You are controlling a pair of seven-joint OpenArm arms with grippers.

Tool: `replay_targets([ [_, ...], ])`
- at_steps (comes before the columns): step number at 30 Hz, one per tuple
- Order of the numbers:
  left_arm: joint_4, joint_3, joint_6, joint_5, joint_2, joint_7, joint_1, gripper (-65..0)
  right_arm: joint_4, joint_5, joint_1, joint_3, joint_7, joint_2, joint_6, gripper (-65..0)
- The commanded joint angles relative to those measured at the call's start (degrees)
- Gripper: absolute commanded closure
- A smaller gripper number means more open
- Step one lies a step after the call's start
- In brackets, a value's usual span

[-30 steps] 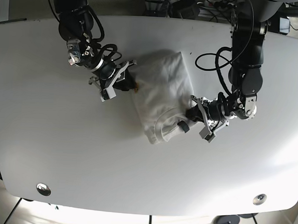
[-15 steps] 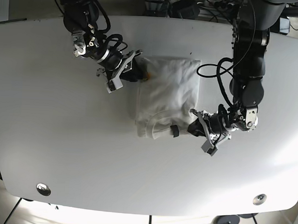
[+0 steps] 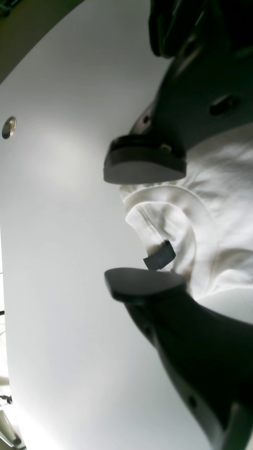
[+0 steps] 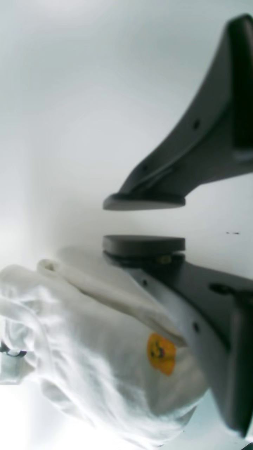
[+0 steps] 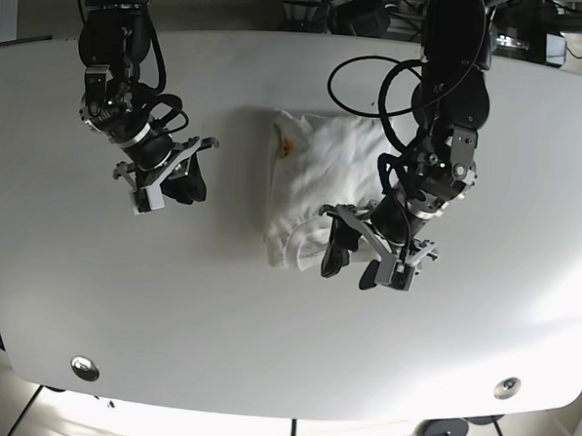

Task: Fold the T-shirt properly
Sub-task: 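Grasp the folded bundle with the left gripper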

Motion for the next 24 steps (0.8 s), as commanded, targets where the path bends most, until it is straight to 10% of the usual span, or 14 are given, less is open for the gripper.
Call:
replay_targets([
  [1, 1.4, 4.4, 3.6, 4.6, 0.0, -6.5, 2.3, -35.8, 0.9, 0.7, 0.9, 0.6, 1.4, 0.7, 0.5, -12.2],
  [7, -4.5, 12.6, 9.0, 21.5, 0.4, -22.1, 9.6, -35.8, 0.8, 0.7, 0.9, 0.6, 1.4, 0.6, 0.5, -12.2],
  [19, -28.2, 8.8, 8.6, 22.1, 0.7, -23.6, 10.2, -35.7, 0.7, 0.7, 1.1, 0.6, 1.4, 0.5, 0.5, -12.2],
  [24, -28.2, -7.3, -7.9, 22.2, -4.1, -20.6, 11.4, -35.6, 0.7, 0.7, 1.1, 0.6, 1.4, 0.5, 0.5, -12.0],
])
